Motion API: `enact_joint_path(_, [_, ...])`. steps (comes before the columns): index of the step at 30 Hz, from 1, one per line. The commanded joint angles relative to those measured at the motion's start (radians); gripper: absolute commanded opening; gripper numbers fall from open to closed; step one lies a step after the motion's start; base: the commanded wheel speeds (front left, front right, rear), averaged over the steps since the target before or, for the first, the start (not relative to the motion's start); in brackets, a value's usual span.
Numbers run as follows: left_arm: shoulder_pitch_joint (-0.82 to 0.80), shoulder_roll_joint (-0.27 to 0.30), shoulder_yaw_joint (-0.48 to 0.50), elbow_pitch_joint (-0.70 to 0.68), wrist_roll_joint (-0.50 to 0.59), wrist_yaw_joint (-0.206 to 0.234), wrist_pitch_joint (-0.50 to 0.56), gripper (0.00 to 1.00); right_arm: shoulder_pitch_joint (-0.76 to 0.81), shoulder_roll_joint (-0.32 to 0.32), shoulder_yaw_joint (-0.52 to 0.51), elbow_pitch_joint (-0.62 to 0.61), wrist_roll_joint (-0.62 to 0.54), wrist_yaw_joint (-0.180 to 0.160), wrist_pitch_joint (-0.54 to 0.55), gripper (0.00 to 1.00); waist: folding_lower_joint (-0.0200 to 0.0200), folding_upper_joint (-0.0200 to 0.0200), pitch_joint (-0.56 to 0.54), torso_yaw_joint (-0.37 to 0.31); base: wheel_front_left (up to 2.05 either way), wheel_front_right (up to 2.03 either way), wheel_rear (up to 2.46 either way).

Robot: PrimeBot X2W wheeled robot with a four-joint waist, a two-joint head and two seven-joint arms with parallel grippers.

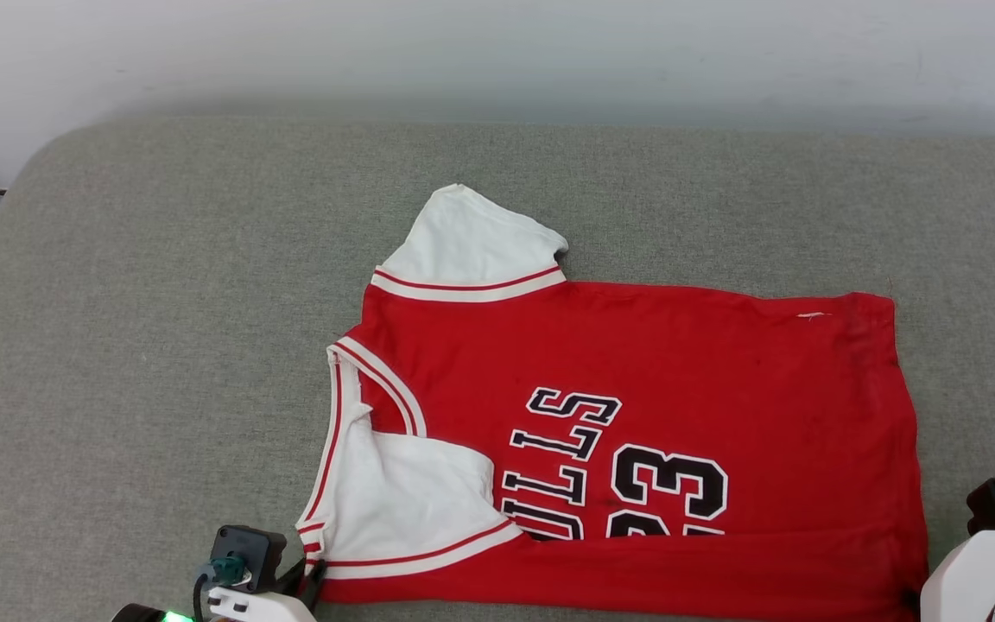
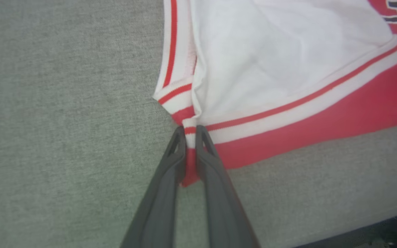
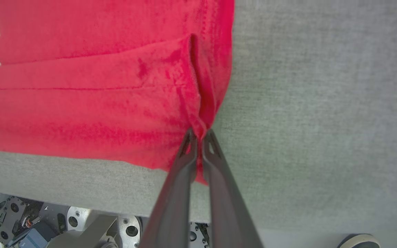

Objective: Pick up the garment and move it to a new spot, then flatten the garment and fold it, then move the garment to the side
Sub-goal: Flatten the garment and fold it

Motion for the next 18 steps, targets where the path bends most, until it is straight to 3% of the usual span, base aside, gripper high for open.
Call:
enact_joint_path(1, [-0.012, 0.001, -0.001, 0.006, 0.006, 0.001, -0.004, 0.8, -0.011, -0.002, 0.002, 0.004, 0.003, -0.002, -0.01, 0.09, -0.0001, -0.0001, 0.0, 0.0, 0.0, 0.0, 0.0])
enact_joint_path(2, [-0.017, 0.0, -0.003, 0.014, 0.01, 0.001, -0.006, 1.0, -0.017, -0.003, 0.003, 0.007, 0.003, -0.002, -0.02, 0.4, -0.0001, -0.0001, -0.001, 0.0, 0.0, 0.0, 0.0])
enact_joint_path(3, [-0.02, -0.002, -0.001, 0.021, 0.011, 0.003, -0.012, 1.0, -0.023, -0.003, 0.002, 0.012, 0.003, -0.002, -0.032, 1.0, -0.0001, -0.0001, -0.004, 0.0, 0.0, 0.0, 0.0])
enact_joint_path(11, [-0.044, -0.01, 0.033, 0.005, 0.037, 0.022, -0.115, 1.0, -0.054, -0.029, 0.006, -0.005, 0.03, -0.001, -0.131, 1.0, -0.0001, -0.0001, -0.056, -0.009, 0.0, 0.0, 0.0])
enact_joint_path(18, [-0.071, -0.024, 0.082, -0.052, 0.081, 0.03, -0.304, 1.0, -0.093, -0.059, 0.034, -0.071, 0.049, -0.001, -0.322, 1.0, -0.0001, -0.0001, -0.083, -0.024, 0.0, 0.0, 0.0])
